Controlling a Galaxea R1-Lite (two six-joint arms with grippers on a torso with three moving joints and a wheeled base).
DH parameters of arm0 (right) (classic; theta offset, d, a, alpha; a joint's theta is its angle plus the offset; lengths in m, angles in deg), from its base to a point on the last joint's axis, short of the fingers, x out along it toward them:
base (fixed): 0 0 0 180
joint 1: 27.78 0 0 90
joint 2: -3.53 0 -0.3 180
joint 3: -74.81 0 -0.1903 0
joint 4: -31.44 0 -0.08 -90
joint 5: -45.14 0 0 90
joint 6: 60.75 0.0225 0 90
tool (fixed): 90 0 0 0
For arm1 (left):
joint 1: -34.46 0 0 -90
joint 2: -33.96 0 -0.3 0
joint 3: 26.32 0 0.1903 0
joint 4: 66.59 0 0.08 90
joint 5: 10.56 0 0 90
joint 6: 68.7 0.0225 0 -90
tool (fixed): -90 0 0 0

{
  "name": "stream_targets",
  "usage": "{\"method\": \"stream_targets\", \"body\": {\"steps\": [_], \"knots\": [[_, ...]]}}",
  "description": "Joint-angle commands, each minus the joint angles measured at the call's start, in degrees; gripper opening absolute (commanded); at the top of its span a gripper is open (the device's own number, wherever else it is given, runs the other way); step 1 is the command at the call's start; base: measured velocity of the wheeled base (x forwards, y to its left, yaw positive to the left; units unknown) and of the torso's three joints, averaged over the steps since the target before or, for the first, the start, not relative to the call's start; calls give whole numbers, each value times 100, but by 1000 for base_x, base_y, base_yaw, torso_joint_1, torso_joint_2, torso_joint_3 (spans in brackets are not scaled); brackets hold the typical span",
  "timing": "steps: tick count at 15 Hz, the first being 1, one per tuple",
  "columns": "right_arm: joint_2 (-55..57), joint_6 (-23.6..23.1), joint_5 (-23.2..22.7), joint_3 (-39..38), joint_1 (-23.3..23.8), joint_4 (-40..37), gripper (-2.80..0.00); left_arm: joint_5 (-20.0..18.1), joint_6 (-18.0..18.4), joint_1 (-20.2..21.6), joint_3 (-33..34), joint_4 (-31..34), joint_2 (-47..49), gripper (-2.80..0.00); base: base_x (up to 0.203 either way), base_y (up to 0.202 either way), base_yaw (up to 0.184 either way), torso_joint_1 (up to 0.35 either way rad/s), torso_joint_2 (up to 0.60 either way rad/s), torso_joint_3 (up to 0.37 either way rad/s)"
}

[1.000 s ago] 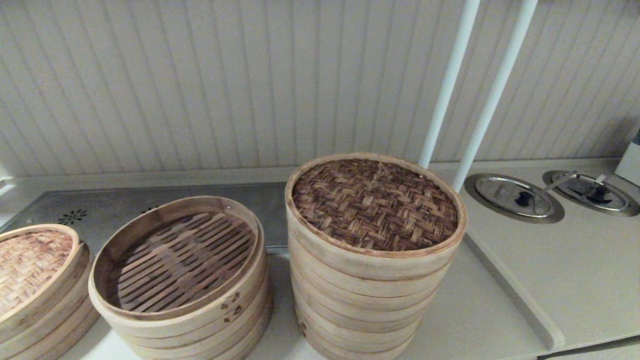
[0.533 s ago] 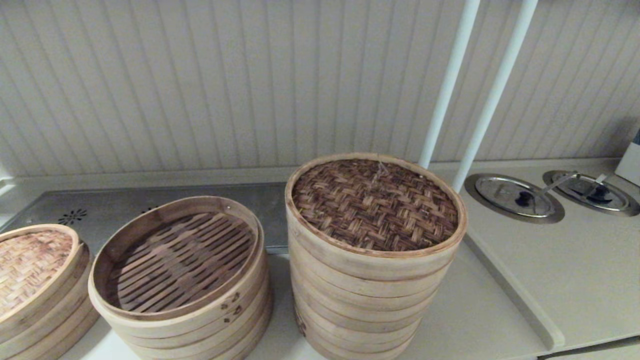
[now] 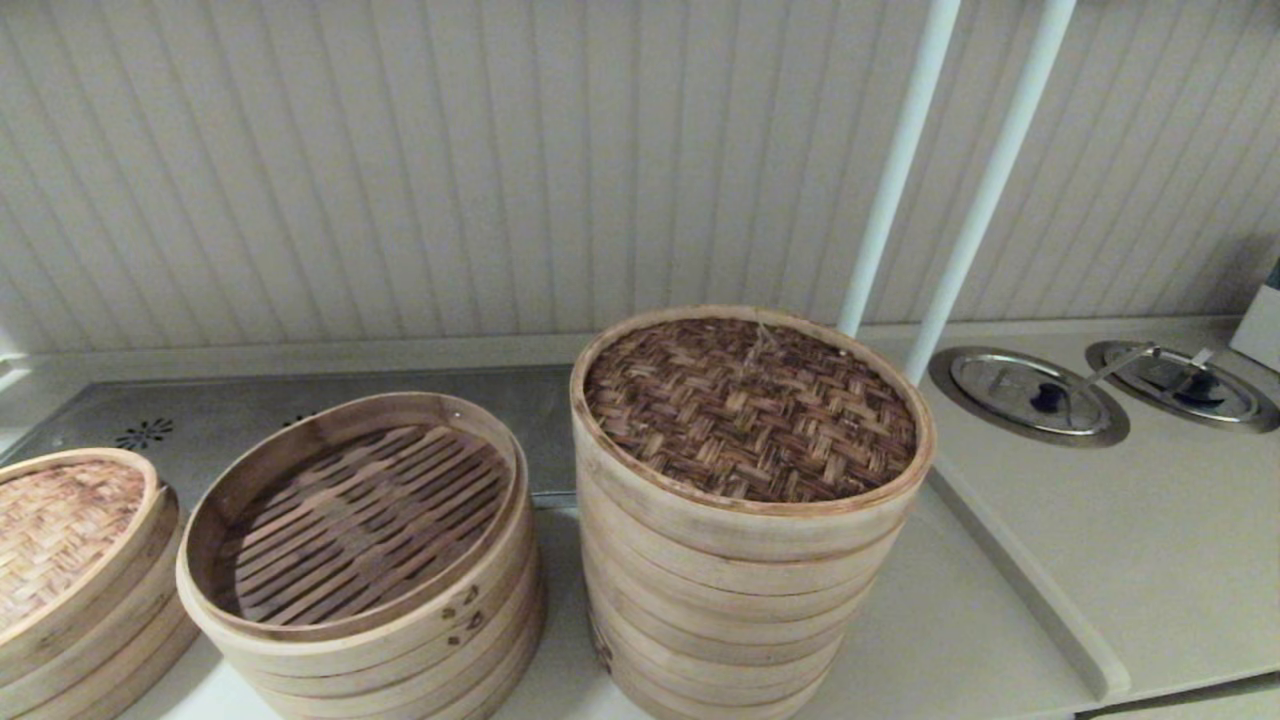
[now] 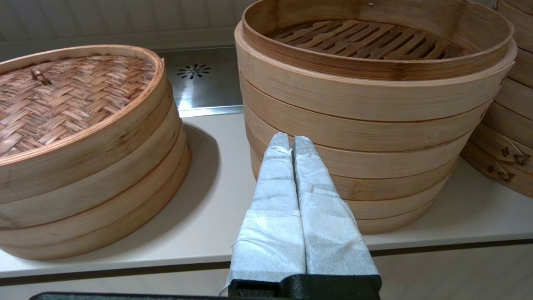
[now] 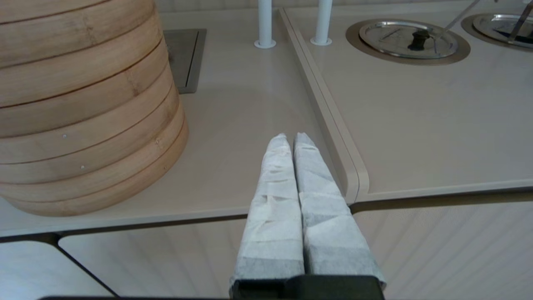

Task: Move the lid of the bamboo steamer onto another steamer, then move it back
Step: Pick up the steamer

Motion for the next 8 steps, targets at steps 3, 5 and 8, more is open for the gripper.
{"method": "stream_targets", "body": {"steps": [3, 5, 8], "knots": [[4, 4, -1, -18, 1, 0, -280, 4, -62, 2, 18, 0, -13, -280, 0, 0, 0, 0, 0, 0], [4, 4, -8, -18, 1, 0, -280, 4, -100, 3, 18, 9, -22, -280, 0, 0, 0, 0, 0, 0], [4, 4, 1, -18, 1, 0, -280, 6, -338, 3, 18, 0, -22, -280, 0, 0, 0, 0, 0, 0]]}}
